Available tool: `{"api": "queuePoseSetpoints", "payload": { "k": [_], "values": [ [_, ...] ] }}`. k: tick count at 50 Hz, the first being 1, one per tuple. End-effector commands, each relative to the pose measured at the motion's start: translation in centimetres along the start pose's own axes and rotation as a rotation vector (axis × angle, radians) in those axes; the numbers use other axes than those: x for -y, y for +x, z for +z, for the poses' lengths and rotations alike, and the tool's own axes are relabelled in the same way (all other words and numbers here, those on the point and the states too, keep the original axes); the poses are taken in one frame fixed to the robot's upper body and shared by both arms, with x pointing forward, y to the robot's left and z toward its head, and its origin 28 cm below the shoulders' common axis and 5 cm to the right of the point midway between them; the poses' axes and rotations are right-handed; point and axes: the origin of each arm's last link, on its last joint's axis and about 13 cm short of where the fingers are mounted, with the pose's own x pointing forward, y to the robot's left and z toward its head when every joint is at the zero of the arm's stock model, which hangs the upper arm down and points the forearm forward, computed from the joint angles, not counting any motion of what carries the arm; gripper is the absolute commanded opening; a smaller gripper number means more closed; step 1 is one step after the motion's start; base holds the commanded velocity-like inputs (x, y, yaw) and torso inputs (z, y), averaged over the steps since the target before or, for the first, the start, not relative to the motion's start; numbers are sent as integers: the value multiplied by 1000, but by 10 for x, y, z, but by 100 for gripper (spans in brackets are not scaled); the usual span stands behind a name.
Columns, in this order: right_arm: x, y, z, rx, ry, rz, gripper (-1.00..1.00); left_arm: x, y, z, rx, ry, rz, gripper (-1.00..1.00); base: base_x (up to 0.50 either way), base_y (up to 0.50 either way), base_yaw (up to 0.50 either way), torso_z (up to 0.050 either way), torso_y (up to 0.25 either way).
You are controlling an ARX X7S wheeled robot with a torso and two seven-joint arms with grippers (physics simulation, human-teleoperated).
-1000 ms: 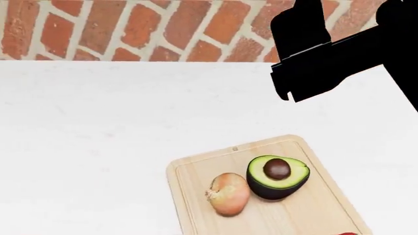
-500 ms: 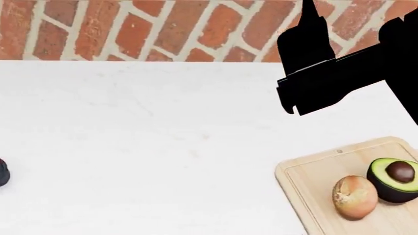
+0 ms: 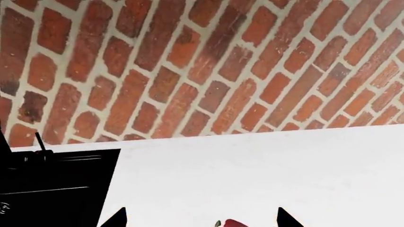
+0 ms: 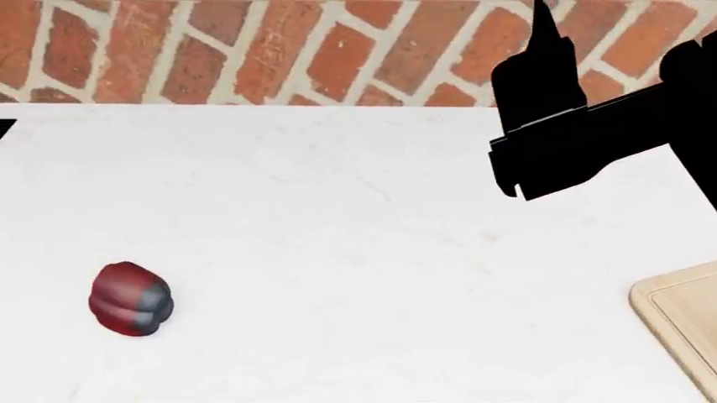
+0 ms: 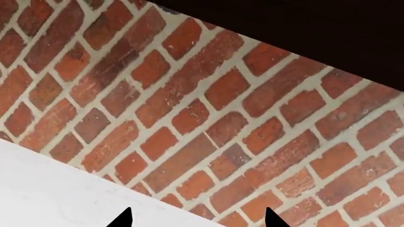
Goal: Place the avocado, onion, tomato and bell pepper on the cutting board.
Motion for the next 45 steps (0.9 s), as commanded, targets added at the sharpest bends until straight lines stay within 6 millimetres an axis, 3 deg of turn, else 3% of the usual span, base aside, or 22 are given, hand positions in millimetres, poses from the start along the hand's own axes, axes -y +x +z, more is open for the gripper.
{"api": "queuePoseSetpoints", "payload": {
  "k": [1,21,45],
  "values": [
    [-1,6,1,21,-6,8,100,7,28,9,-23,58,-112,100,0,0,0,0,0],
    [1,16,-1,-11,5,4,100,32,88,31,-229,195,-385,100,0,0,0,0,0],
    [1,17,-5,-17,16,4,100,41,126,4,-357,384,-344,100,0,0,0,0,0]
  ]
}}
